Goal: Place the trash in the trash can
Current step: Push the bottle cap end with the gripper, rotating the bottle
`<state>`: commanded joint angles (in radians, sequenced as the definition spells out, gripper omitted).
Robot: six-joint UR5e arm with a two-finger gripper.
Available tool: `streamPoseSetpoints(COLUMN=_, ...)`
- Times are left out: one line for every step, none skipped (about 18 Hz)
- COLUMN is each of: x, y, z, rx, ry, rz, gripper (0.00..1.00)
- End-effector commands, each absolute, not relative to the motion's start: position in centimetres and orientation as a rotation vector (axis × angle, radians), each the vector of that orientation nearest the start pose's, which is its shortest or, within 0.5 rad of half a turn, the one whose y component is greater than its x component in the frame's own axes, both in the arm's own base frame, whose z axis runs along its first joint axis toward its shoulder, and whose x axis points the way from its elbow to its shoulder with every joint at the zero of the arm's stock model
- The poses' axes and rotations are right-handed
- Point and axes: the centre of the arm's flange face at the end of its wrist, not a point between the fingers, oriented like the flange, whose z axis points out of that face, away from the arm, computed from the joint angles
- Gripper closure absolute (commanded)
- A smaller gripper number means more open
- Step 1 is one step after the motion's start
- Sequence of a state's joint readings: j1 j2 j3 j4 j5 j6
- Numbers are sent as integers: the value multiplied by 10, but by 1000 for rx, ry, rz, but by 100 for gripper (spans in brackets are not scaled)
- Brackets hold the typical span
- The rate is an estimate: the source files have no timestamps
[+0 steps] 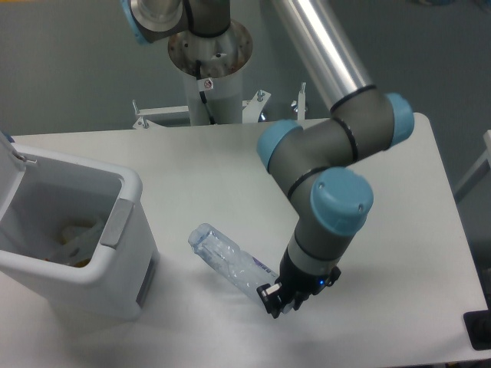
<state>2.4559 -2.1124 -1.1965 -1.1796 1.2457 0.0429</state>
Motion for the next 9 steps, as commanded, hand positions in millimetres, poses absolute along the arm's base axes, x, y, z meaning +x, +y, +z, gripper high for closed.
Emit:
streamPoseSetpoints(x=-454, y=585, z=402, rx=-2548, ry=-1077, rz=-271, gripper=83)
streamPoseSetpoints(x=-453, y=582, z=412, rx=-2533, ry=-1065, rz=-275, gripper=83)
streamPoseSetpoints(x=-449, y=581, z=424, rx=-2518, ry=-1052, rz=-274, gripper=83)
streamPoseSetpoints(x=-446, y=579, z=433, rx=-2510, ry=-1037, rz=-271, gripper=83)
streamPoseSetpoints(x=-444, y=577, z=442, rx=-2501, ry=-1022, rz=-261, gripper=83)
streamPoseSetpoints(x=-441, y=575, z=454, rx=-2483, ry=-1007, rz=-241, gripper=83)
streamPoseSetpoints(x=-439, y=573, z=465, rx=-2464, ry=-991, rz=-221, gripper=83)
streamPoseSetpoints(x=-437, y=572, z=477, rx=-2437, ry=-970, rz=-194, gripper=83)
streamPoseSetpoints(x=-434, y=569, z=492, rx=-2405, ry=-944, rz=-162, gripper=83)
